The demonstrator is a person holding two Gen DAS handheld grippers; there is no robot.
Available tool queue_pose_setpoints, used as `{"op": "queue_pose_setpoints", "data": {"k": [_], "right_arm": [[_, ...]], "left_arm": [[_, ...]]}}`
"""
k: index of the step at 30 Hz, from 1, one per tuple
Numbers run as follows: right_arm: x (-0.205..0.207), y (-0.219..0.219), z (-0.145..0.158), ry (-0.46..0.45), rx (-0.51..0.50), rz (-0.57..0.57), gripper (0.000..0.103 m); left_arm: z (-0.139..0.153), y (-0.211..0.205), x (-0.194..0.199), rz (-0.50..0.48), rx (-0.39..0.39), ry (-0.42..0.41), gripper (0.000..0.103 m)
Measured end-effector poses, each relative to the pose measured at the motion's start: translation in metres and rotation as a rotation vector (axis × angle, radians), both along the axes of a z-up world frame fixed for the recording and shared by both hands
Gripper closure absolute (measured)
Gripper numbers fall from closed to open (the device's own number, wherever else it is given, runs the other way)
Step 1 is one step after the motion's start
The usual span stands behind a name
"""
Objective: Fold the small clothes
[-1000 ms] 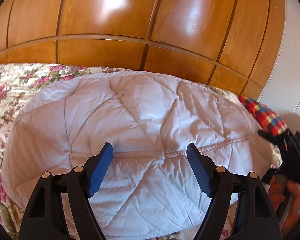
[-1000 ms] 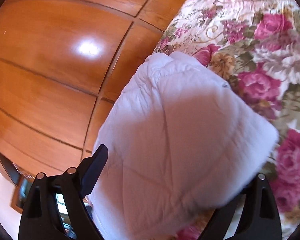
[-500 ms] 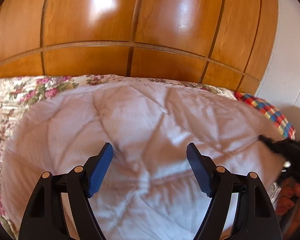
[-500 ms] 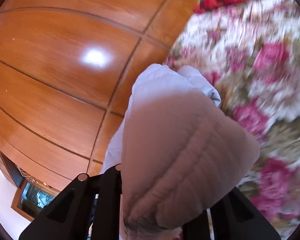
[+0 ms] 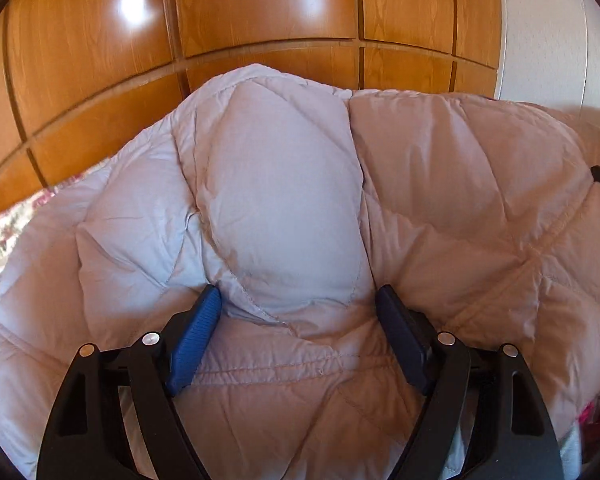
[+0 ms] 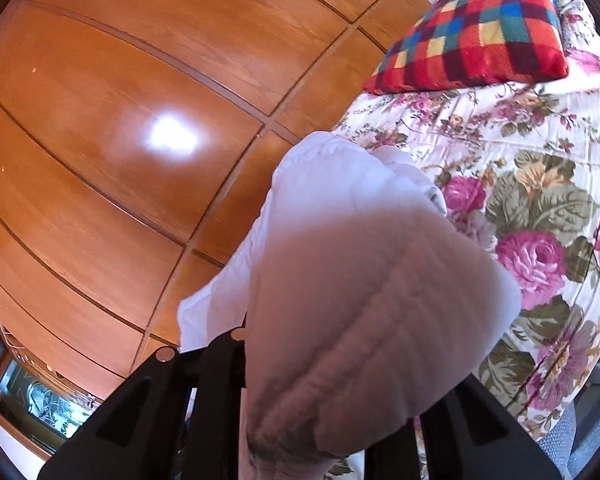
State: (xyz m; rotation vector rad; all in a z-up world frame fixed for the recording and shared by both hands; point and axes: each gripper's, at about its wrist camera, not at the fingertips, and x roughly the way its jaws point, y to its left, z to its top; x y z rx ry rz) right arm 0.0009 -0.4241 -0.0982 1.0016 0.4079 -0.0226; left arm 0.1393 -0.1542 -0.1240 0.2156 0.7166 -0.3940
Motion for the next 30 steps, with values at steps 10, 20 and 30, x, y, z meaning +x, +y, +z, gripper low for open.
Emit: {"op": "queue_pose_setpoints", "data": {"k": [10, 20, 30], "right_arm": [[0.0, -0.006, 0.017, 0.024, -0.029, -0.019, 0.086], [0.011, 0.061, 0.086, 0.051, -0.503, 0.003, 0.086], [0.021, 0.193, 0.143, -0.049, -1.009, 0.119, 0.086]], "left_arm": [[0.047, 0.13, -0.004, 0.252, -0.239, -0.084, 0.024], [-0.002, 0.194, 0.015, 0.352, -0.307, 0.055, 0.023], [-0.018, 0.195, 0.017, 0.31, -0.399, 0.122, 0.023]]}}
